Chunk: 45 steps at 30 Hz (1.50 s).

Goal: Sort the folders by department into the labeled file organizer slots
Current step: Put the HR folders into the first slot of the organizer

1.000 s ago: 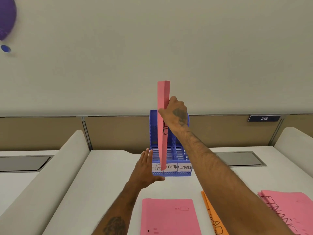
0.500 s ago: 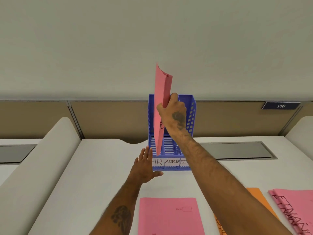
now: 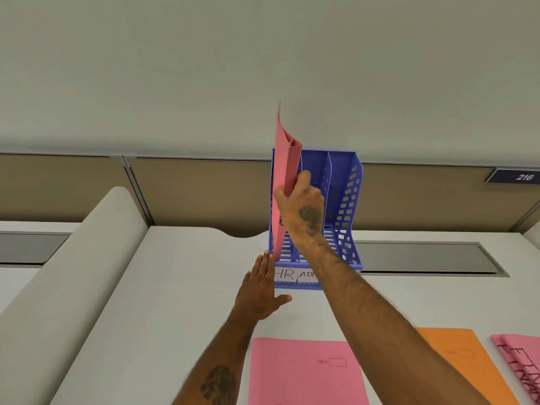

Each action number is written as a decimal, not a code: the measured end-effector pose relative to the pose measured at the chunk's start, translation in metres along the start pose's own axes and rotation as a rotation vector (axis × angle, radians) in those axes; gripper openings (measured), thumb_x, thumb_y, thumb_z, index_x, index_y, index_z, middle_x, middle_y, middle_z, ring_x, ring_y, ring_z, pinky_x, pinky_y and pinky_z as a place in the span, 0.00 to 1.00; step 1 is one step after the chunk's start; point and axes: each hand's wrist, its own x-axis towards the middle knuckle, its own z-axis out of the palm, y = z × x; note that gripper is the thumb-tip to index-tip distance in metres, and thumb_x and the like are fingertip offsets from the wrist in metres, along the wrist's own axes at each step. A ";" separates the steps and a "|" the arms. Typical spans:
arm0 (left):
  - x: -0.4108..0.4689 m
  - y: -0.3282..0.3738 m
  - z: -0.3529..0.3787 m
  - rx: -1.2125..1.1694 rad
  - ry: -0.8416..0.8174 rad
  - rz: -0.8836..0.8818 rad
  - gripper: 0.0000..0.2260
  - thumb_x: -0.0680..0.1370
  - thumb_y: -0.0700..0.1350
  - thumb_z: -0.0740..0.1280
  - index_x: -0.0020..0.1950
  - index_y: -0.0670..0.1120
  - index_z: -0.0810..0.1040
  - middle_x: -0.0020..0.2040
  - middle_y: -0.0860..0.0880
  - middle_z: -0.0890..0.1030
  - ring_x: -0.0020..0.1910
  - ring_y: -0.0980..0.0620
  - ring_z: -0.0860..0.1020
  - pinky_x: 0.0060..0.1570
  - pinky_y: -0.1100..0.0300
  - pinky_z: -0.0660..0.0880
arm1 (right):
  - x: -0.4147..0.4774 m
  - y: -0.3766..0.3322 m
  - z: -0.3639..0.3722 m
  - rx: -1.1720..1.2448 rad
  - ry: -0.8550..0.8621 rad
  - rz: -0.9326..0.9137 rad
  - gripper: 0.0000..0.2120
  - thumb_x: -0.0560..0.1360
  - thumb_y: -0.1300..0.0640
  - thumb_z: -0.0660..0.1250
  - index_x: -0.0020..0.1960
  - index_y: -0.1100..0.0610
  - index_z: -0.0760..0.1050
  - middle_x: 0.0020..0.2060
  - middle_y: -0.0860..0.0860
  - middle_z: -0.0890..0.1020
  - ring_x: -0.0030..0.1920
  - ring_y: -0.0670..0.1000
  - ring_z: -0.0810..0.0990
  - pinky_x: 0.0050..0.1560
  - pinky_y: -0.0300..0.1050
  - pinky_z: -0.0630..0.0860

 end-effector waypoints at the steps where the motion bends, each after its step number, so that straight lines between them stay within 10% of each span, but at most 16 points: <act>1: 0.000 0.000 0.001 -0.003 0.002 0.002 0.47 0.76 0.63 0.66 0.81 0.49 0.38 0.82 0.51 0.42 0.81 0.47 0.45 0.77 0.43 0.56 | -0.003 0.001 0.004 -0.006 -0.008 0.000 0.21 0.77 0.46 0.66 0.60 0.61 0.68 0.56 0.60 0.81 0.47 0.62 0.84 0.49 0.54 0.81; 36: -0.055 0.007 -0.040 0.087 0.049 -0.047 0.46 0.77 0.64 0.63 0.80 0.49 0.35 0.81 0.47 0.36 0.80 0.46 0.38 0.77 0.44 0.48 | -0.069 0.043 -0.008 -0.320 -0.277 0.053 0.40 0.70 0.36 0.70 0.71 0.55 0.58 0.60 0.57 0.75 0.56 0.58 0.79 0.51 0.51 0.79; 45: -0.100 0.015 -0.048 0.237 0.109 0.008 0.43 0.78 0.69 0.55 0.80 0.50 0.35 0.80 0.47 0.34 0.79 0.45 0.35 0.76 0.43 0.41 | -0.108 0.059 -0.052 -0.421 -0.349 -0.042 0.44 0.74 0.28 0.52 0.79 0.54 0.46 0.79 0.58 0.48 0.78 0.60 0.46 0.73 0.61 0.57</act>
